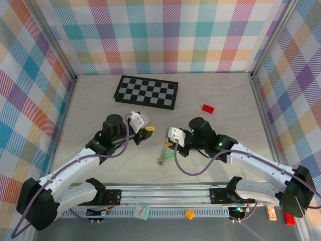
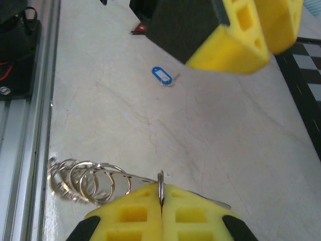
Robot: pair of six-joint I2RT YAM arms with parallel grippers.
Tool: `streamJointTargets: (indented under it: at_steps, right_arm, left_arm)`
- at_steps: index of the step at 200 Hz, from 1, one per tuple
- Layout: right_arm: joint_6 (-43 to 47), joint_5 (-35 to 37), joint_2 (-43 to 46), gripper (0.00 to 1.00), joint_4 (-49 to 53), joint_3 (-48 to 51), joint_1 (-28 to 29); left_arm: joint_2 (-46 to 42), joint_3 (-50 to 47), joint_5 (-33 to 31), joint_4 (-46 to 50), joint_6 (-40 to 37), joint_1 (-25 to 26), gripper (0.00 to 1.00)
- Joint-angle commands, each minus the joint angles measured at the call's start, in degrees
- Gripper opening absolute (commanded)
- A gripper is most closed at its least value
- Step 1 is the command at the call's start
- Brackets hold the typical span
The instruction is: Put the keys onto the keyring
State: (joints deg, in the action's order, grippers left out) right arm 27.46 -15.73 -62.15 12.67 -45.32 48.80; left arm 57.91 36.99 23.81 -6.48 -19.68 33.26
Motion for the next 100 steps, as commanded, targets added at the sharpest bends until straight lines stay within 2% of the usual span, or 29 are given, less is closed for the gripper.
streamJointTargets:
  at_steps: [1,25,48,100]
  right_arm:
    - [2.76,-4.03,-0.98,0.00,-2.10,-2.89,-0.19]
    - [3.42,-5.19,-2.12,0.00,-0.97,-3.79,-0.19]
    - [4.14,-6.37,-3.29,0.00,0.61,-4.82,-0.10]
    - [5.74,-7.95,-5.92,0.00,4.21,-7.19,0.40]
  left_arm:
    - [-0.96,2.13,7.44,4.94,-2.89,-0.03,0.31]
    - [-3.58,-1.04,10.13,4.05,-5.78,0.83,0.31]
    - [-4.79,-4.52,10.05,3.20,-12.90,3.59,0.29]
    - [-3.76,-6.02,8.78,1.89,-14.92,6.71,0.26]
